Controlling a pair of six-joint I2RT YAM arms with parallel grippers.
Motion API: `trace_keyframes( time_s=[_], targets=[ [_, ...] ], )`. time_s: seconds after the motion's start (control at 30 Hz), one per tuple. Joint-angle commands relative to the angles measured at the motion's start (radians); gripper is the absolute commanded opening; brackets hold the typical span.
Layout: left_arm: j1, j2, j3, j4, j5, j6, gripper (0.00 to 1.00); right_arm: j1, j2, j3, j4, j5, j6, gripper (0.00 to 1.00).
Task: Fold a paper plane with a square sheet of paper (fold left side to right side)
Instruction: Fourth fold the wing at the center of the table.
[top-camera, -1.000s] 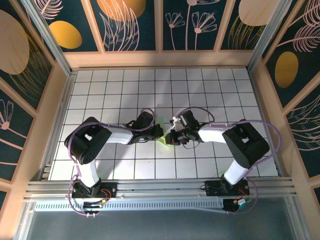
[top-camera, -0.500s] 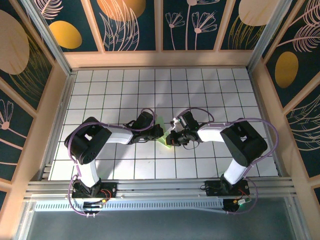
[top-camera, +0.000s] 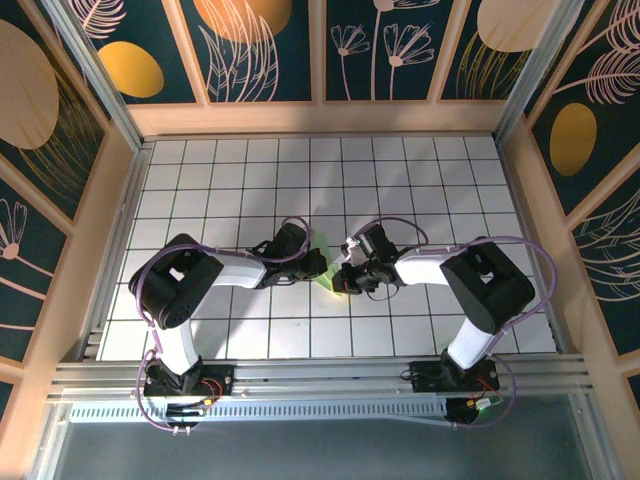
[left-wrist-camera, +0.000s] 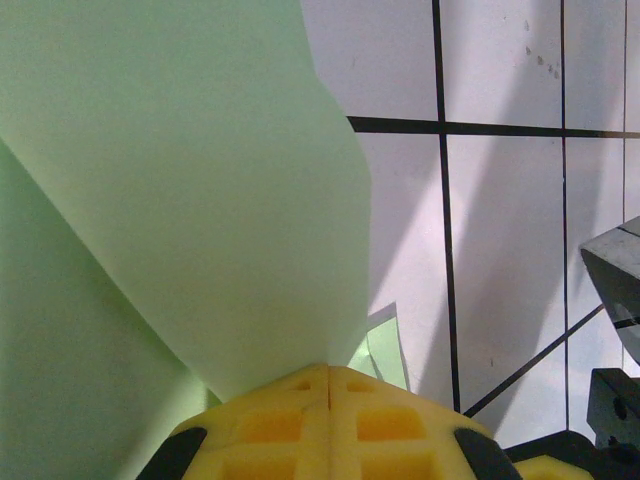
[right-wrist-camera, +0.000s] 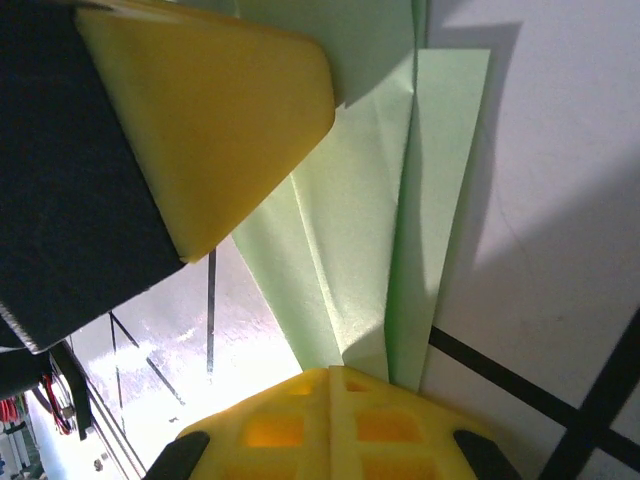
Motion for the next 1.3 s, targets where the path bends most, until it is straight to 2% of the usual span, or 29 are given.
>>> trace_keyframes(
  time_s=[0.0,0.27,0.57,0.83,1.27],
  targets=[
    [0.004,0.023,-0.013,-0.058,-0.039,0.014,0.00,0.012,-0.025,-0.034,-0.042,-0.003,0.020,0.00],
    [0.003,0.007,-0.038,-0.025,-0.021,0.011,0.00,0.014,-0.047,-0.066,-0.020,-0.020,0.045,0.00],
    [0.003,-0.009,-0.063,-0.001,-0.014,0.005,0.00,-0.009,-0.133,-0.020,-0.067,-0.018,0.024,0.00],
    [0.004,-0.012,-0.075,0.012,-0.011,-0.002,0.00,-0.005,-0.058,0.008,0.029,-0.046,0.049,0.00],
    [0.004,-0.014,-0.075,0.011,-0.015,-0.001,0.00,-0.005,0.055,0.066,0.054,-0.003,0.038,0.00]
  ],
)
